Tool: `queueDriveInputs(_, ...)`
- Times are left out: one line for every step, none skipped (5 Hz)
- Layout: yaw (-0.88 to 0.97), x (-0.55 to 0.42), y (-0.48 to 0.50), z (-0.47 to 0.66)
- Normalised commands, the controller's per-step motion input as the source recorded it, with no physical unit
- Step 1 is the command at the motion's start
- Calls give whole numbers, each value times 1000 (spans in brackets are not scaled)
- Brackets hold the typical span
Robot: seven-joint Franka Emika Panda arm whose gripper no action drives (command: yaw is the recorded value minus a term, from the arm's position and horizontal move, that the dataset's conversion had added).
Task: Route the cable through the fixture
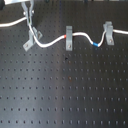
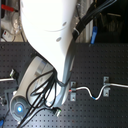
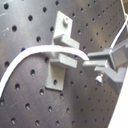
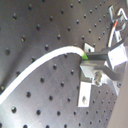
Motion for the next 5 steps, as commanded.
queueDriveInputs(111,-94,276,197)
queueDriveInputs(103,-111,224,188)
queueDriveInputs(86,-123,186,134)
queueDriveInputs(57,-139,-20,60)
queueDriveInputs(43,-11,-1,0)
